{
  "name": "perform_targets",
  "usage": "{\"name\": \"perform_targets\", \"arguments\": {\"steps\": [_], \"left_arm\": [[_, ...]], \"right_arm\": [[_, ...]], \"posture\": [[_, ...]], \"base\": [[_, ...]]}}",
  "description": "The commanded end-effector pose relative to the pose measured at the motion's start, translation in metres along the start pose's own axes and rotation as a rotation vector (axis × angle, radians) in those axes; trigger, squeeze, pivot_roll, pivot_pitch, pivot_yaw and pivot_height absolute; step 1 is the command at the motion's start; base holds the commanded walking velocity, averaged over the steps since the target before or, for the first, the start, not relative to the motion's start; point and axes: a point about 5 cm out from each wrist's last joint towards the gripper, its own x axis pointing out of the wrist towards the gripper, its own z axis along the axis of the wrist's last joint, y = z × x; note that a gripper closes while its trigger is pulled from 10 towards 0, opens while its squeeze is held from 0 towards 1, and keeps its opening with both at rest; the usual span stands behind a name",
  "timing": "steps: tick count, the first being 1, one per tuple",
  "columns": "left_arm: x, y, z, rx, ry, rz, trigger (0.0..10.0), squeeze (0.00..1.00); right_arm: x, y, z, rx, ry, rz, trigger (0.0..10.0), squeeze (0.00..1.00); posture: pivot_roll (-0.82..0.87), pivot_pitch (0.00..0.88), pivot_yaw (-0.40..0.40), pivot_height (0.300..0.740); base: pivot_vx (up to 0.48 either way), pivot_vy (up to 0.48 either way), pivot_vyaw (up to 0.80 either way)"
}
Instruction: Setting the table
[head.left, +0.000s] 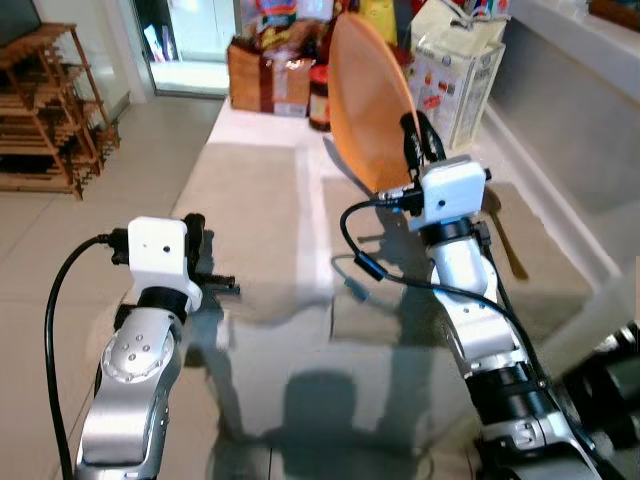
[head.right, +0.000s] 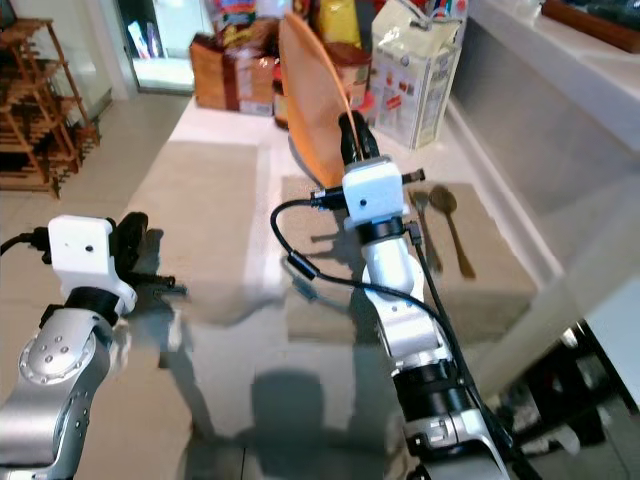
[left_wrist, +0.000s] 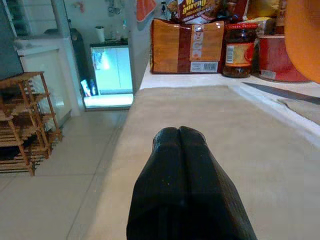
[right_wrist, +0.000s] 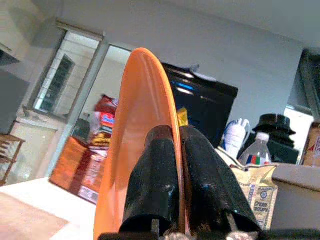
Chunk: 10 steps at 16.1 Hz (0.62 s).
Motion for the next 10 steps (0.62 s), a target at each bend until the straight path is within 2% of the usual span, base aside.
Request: {"name": "perform_targets", "arguments": {"steps": [1,4,6,8,10], "left_arm": [[-0.001,0.000,-0.003,-0.001,0.020,-0.010,10.0,0.00],[0.000,-0.001,-0.004,-0.016,0.031,-0.015,10.0,0.00],[-0.003,0.001,-0.009,-0.028,0.051,-0.018,10.0,0.00],[-0.010,0.007,-0.017,-0.039,0.087,-0.017,10.0,0.00],[-0.028,0.018,-0.037,-0.041,0.168,0.002,10.0,0.00]], "right_arm": [[0.003,-0.004,0.007,-0.001,-0.037,-0.012,0.0,0.00],[0.002,-0.004,0.006,-0.002,-0.035,-0.008,0.0,0.00],[0.001,-0.004,0.005,-0.002,-0.030,-0.005,0.0,0.00],[-0.001,-0.004,0.004,-0.002,-0.021,-0.003,0.0,0.00],[-0.012,-0.007,-0.002,-0.006,0.012,0.008,0.0,0.00]], "posture": [[0.05,0.000,-0.026,0.736],[0.05,0.000,-0.027,0.736],[0.05,0.000,-0.024,0.736],[0.05,0.000,-0.021,0.736],[0.06,0.000,-0.019,0.736]], "base": [[-0.330,0.000,0.00],[-0.326,0.000,0.00],[0.000,0.000,0.00],[0.000,0.000,0.00],[0.000,0.000,0.00]]}}
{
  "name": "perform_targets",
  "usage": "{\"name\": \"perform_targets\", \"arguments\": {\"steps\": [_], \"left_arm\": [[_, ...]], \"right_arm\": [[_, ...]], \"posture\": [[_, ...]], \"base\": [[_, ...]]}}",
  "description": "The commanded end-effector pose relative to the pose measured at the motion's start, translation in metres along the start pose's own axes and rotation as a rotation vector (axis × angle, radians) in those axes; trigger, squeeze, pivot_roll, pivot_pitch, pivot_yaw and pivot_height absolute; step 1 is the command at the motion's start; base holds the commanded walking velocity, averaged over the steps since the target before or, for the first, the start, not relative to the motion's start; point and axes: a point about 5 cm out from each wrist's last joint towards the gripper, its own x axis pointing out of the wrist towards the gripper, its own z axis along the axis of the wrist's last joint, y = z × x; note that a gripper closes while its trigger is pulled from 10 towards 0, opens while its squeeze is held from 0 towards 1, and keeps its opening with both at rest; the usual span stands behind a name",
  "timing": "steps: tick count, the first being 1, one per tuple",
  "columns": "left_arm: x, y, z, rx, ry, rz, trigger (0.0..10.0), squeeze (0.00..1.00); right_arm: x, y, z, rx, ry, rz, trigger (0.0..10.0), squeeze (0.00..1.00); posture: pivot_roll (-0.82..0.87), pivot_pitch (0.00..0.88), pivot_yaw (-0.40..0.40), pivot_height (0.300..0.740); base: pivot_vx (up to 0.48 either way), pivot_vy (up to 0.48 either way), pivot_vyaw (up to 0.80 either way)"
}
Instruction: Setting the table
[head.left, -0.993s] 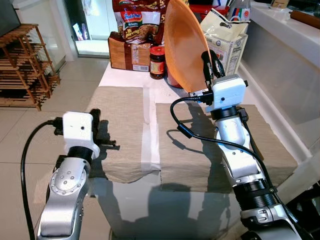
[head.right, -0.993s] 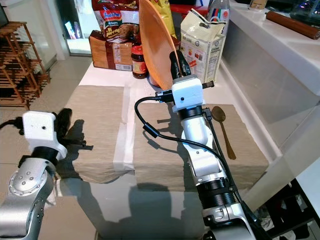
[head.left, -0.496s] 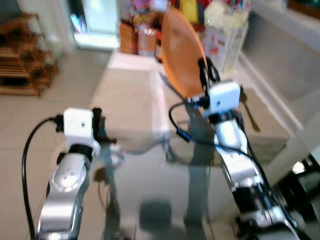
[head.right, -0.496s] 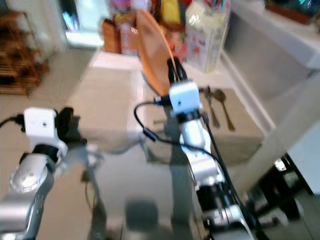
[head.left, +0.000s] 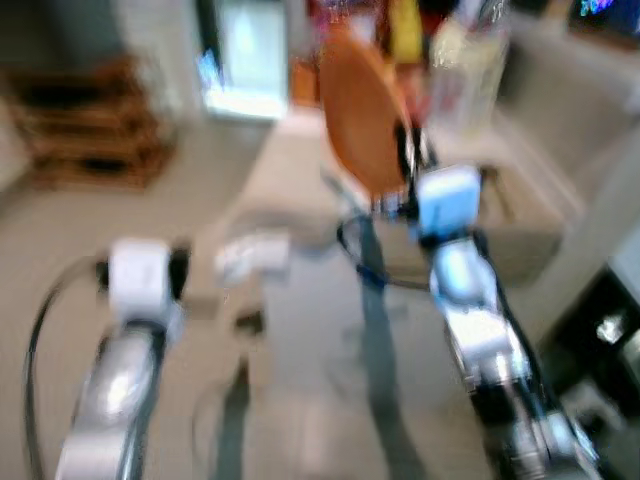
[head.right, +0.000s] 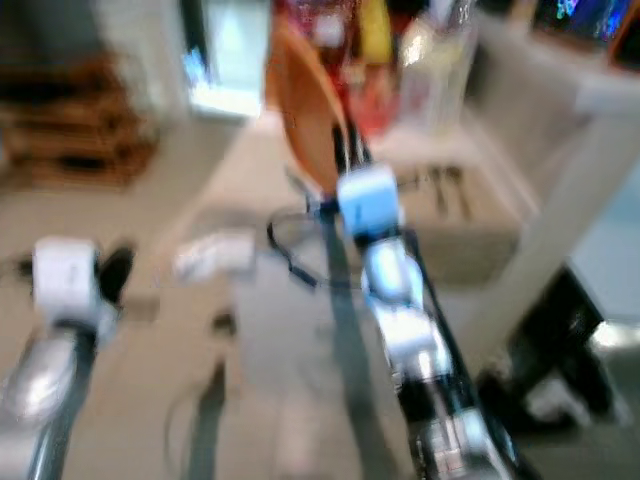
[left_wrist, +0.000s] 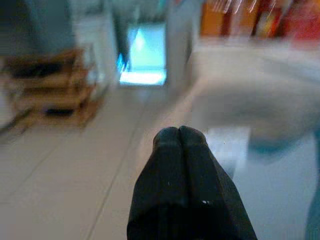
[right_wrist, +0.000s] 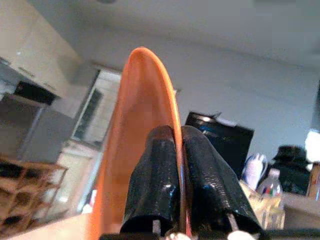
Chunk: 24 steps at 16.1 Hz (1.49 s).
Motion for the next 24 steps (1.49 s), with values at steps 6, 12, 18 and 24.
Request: {"name": "perform_targets", "arguments": {"steps": [6,12,18,24], "left_arm": [[-0.024,0.009,-0.028,-0.042,0.076,0.047,10.0,0.00],[-0.047,0.015,-0.050,0.014,0.105,0.064,10.0,0.00],[-0.040,0.013,-0.062,0.004,0.091,0.040,10.0,0.00],[-0.029,0.013,-0.066,-0.017,0.057,0.008,10.0,0.00]], "right_arm": [[-0.088,-0.027,-0.044,-0.039,0.320,-0.002,0.0,0.00],[-0.145,-0.030,-0.070,0.250,0.633,0.073,0.0,0.00],[-0.169,-0.032,-0.075,0.241,0.646,0.110,0.0,0.00],[-0.194,-0.048,-0.102,0.227,0.699,0.094,0.0,0.00]], "posture": [[0.04,0.000,-0.039,0.736],[0.03,0.000,-0.061,0.736],[0.03,0.000,-0.064,0.736],[0.03,0.000,-0.066,0.736]], "base": [[0.000,0.000,0.00],[0.000,0.000,0.00],[0.000,-0.044,0.00],[0.000,-0.480,0.00]]}}
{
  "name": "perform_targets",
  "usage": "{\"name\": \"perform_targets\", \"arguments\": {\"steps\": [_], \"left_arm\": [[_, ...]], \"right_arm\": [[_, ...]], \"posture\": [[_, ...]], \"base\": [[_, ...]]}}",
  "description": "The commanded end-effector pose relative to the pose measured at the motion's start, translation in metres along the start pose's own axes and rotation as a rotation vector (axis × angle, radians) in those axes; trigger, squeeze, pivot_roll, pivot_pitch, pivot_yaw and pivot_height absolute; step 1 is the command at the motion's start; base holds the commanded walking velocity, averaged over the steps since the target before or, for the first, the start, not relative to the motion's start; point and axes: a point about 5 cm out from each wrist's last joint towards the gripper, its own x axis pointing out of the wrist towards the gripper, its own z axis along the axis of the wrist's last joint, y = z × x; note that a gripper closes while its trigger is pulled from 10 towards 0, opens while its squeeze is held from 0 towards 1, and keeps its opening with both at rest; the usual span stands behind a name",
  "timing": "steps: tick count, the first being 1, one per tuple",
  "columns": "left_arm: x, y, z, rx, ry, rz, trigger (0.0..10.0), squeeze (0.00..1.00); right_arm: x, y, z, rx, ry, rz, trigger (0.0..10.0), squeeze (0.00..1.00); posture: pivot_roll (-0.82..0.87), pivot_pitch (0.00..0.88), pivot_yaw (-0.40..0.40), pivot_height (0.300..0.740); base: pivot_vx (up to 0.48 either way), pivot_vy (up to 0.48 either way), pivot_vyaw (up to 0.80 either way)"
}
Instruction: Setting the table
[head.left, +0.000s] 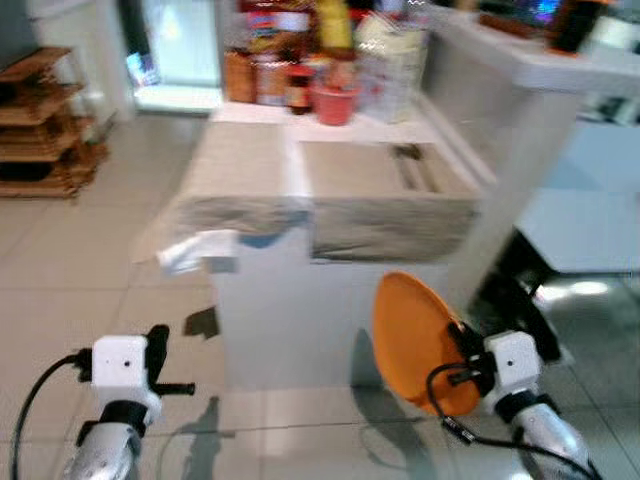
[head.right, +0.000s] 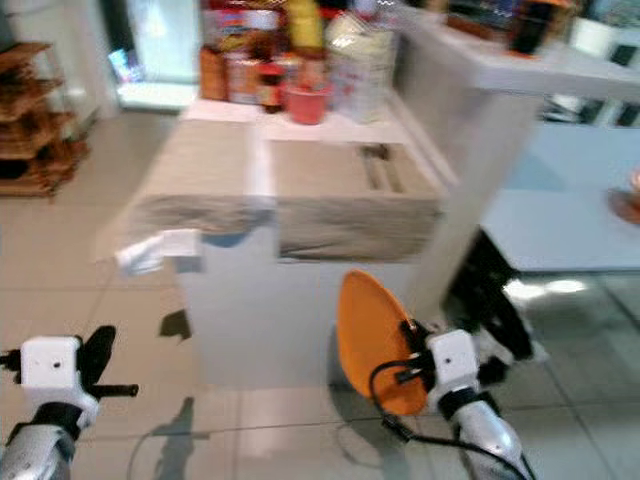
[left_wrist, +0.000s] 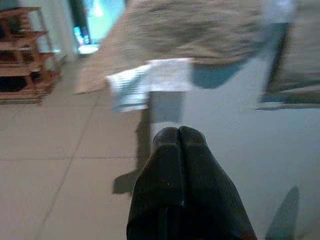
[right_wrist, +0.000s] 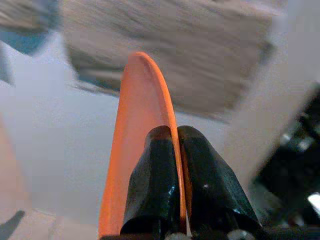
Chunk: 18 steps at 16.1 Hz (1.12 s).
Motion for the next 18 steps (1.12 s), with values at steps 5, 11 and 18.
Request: {"name": "perform_targets", "arguments": {"steps": [5,11,18], "left_arm": [[0.009,-0.006,0.015,0.015,-0.022,0.005,10.0,0.00],[0.010,-0.023,0.035,-0.015,-0.049,0.003,10.0,0.00],[0.010,-0.024,0.045,-0.011,-0.042,0.011,10.0,0.00]], "right_arm": [[0.032,0.005,0.010,-0.003,-0.048,-0.002,0.0,0.00],[0.057,0.021,0.061,-0.041,-0.212,0.026,0.0,0.00],[0.047,0.023,0.078,-0.043,-0.232,0.023,0.0,0.00]], "posture": [[0.03,0.000,-0.060,0.736],[0.03,0.000,-0.059,0.736],[0.03,0.000,-0.057,0.736]], "base": [[0.000,-0.480,0.00],[0.000,-0.472,0.00],[0.000,-0.463,0.00]]}}
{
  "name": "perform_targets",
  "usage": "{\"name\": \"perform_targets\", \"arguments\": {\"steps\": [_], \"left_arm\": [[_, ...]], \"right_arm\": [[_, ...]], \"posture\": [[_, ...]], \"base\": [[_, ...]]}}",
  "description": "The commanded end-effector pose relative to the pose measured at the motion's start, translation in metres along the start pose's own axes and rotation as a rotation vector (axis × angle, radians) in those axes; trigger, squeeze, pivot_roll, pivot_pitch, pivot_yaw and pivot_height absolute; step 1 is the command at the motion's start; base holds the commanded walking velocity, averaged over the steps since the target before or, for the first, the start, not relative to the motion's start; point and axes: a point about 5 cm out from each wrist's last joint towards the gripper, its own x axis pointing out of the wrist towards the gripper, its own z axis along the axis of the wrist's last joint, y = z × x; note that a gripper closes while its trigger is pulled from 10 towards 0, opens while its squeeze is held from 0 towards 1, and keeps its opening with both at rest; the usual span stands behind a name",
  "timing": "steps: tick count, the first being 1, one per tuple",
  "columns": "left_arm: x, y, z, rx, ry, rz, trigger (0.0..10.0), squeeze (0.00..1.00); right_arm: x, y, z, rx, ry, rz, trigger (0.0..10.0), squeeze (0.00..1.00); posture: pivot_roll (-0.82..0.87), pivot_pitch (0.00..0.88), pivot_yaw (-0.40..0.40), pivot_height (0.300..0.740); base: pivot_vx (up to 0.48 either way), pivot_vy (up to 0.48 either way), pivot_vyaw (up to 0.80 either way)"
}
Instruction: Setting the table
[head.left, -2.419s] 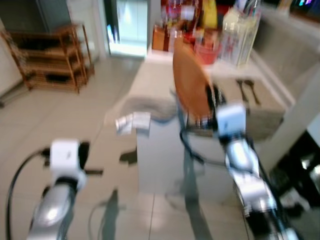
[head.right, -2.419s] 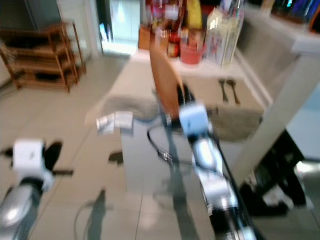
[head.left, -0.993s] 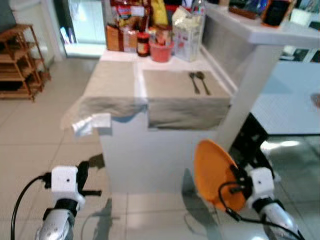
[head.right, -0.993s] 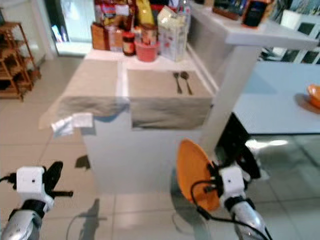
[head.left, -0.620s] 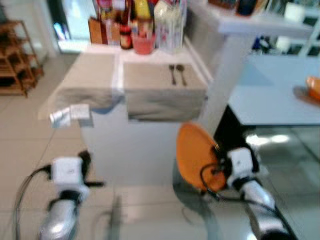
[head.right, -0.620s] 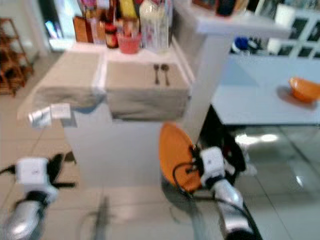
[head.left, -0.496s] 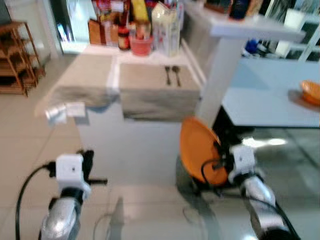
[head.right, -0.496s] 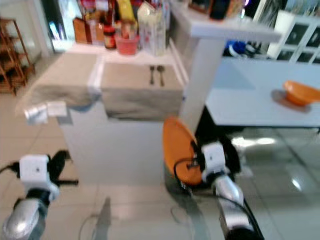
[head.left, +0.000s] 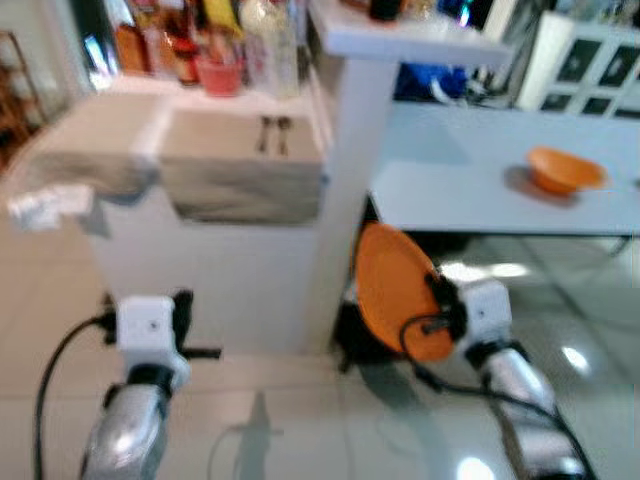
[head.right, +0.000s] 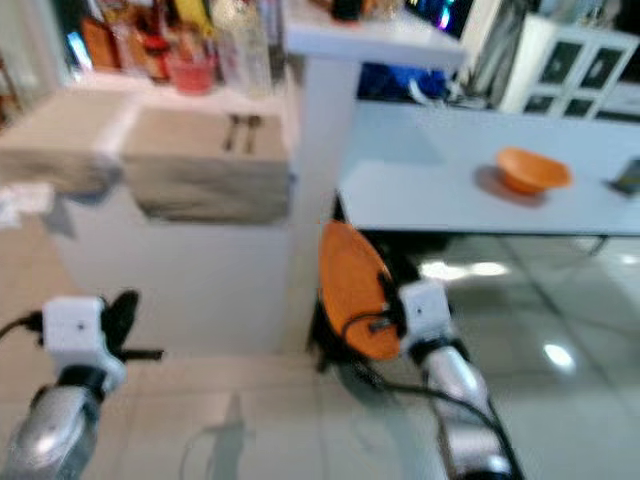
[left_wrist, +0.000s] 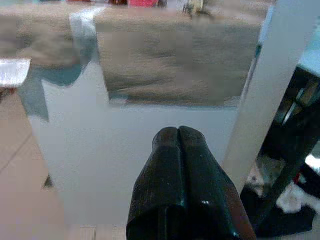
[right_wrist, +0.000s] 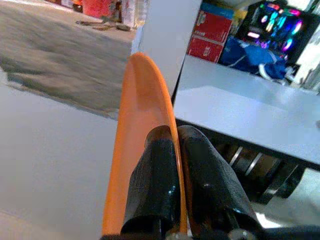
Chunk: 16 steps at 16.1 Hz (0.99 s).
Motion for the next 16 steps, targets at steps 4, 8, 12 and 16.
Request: {"name": "perform_targets", "arguments": {"steps": [4,8,12,16], "left_arm": [[0.002,0.003,0.003,-0.014,0.008,0.024,10.0,0.00],[0.003,0.006,0.001,-0.017,0.026,0.060,10.0,0.00],[0.003,0.011,-0.002,-0.013,0.040,0.091,10.0,0.00],[0.005,0.015,-0.002,-0.008,0.045,0.124,10.0,0.00]], "right_arm": [[0.002,-0.008,0.020,-0.016,-0.052,-0.016,0.0,0.00],[0.002,-0.006,0.021,-0.013,-0.036,-0.006,0.0,0.00],[0.002,-0.005,0.021,-0.016,-0.028,0.000,0.0,0.00],[0.001,-0.004,0.018,-0.019,-0.017,0.008,0.0,0.00]], "posture": [[0.03,0.000,-0.054,0.736],[0.03,0.000,-0.053,0.736],[0.02,0.000,-0.052,0.736],[0.02,0.000,-0.052,0.736]], "base": [[0.000,-0.453,0.00],[0.000,-0.441,0.00],[0.060,-0.424,0.00],[0.180,-0.412,0.00]]}}
